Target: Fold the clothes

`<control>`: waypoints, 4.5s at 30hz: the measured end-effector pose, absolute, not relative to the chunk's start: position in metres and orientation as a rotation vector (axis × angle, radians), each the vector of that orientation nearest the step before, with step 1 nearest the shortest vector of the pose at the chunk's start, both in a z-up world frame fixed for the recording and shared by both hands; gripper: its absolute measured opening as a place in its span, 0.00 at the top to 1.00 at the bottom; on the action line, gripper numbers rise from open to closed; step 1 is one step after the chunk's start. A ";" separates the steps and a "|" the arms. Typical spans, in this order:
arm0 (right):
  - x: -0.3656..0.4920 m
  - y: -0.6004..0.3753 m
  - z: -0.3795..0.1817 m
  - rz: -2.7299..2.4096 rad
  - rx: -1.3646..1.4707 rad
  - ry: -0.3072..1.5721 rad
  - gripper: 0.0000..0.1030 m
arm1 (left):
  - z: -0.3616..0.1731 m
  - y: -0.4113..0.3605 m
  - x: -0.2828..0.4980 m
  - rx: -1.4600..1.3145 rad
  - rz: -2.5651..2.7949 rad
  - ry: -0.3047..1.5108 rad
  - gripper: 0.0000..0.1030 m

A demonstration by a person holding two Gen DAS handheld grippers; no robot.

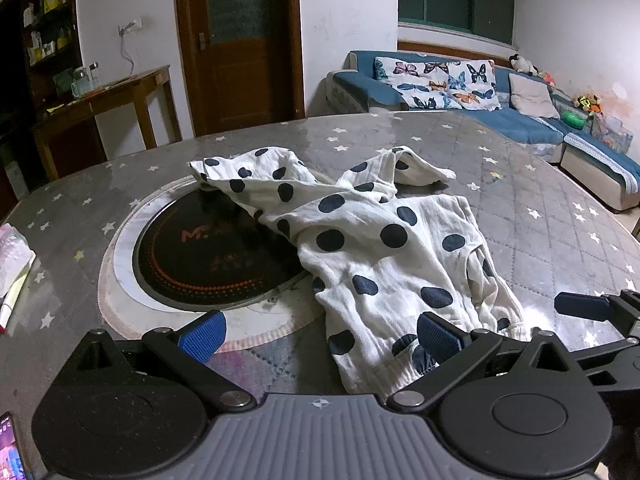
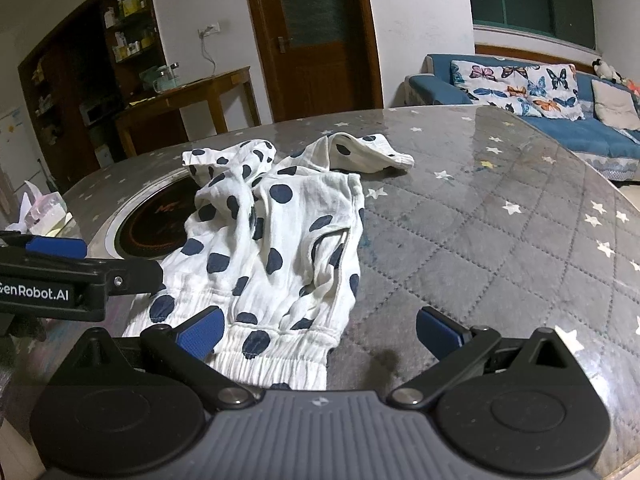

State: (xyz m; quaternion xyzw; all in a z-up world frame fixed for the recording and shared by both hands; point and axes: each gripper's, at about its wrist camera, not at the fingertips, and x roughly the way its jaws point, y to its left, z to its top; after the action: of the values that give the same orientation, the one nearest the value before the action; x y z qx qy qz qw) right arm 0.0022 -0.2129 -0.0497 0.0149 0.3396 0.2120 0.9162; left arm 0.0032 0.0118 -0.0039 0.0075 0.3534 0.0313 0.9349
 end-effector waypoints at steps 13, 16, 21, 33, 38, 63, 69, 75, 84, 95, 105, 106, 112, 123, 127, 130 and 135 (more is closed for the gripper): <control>0.017 -0.219 -0.058 0.446 0.072 0.738 0.14 | 0.001 0.008 0.023 0.005 0.044 0.731 0.00; 0.019 -0.219 -0.059 0.447 0.073 0.738 0.20 | 0.003 0.001 0.031 0.012 0.023 0.728 0.01; 0.025 -0.220 -0.058 0.465 0.086 0.742 0.32 | 0.004 -0.013 0.050 0.021 -0.026 0.744 0.06; 0.029 -0.226 -0.059 0.471 0.096 0.746 0.63 | -0.027 -0.024 0.083 0.045 -0.029 0.890 0.50; 0.027 -0.228 -0.060 0.492 0.098 0.749 0.83 | -0.025 -0.007 0.077 0.025 -0.013 0.881 0.78; -0.029 -0.263 -0.034 0.640 0.049 0.843 0.90 | -0.018 0.093 -0.022 -0.178 -0.014 0.962 0.85; -0.022 -0.276 -0.016 0.644 0.027 0.828 0.83 | -0.006 0.097 -0.028 -0.104 0.012 0.931 0.61; 0.019 -0.288 0.001 0.563 0.039 0.762 0.81 | 0.016 0.094 -0.028 -0.065 0.016 0.856 0.47; 0.116 -0.267 -0.010 0.514 0.026 0.766 0.81 | -0.001 0.060 -0.004 -0.053 -0.106 0.873 0.47; 0.214 -0.215 -0.047 0.498 -0.013 0.874 0.81 | -0.025 0.048 0.023 -0.063 -0.188 0.922 0.47; 0.267 -0.140 -0.009 0.602 -0.018 0.786 0.76 | -0.027 0.055 0.034 -0.097 -0.227 0.915 0.44; 0.270 -0.133 -0.004 0.630 -0.010 0.775 0.75 | -0.027 0.057 0.035 -0.101 -0.229 0.913 0.43; 0.271 -0.115 0.009 0.693 -0.015 0.724 0.69 | -0.027 0.065 0.038 -0.119 -0.223 0.906 0.42; 0.298 -0.124 -0.036 0.547 -0.102 0.829 0.69 | -0.030 0.072 0.042 -0.137 -0.222 0.896 0.38; 0.306 -0.114 -0.051 0.535 -0.138 0.837 0.70 | -0.031 0.075 0.044 -0.141 -0.214 0.896 0.38; 0.310 -0.108 -0.057 0.523 -0.158 0.831 0.87 | -0.032 0.078 0.045 -0.146 -0.207 0.894 0.37; 0.308 -0.111 -0.055 0.446 -0.230 0.787 0.97 | -0.032 0.081 0.046 -0.135 -0.197 0.886 0.37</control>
State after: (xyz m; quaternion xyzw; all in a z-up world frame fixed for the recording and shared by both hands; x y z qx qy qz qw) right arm 0.3083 -0.1111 -0.0554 -0.1110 0.3792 0.2150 0.8931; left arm 0.0462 0.0809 -0.0323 -0.0654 0.4278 -0.0953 0.8965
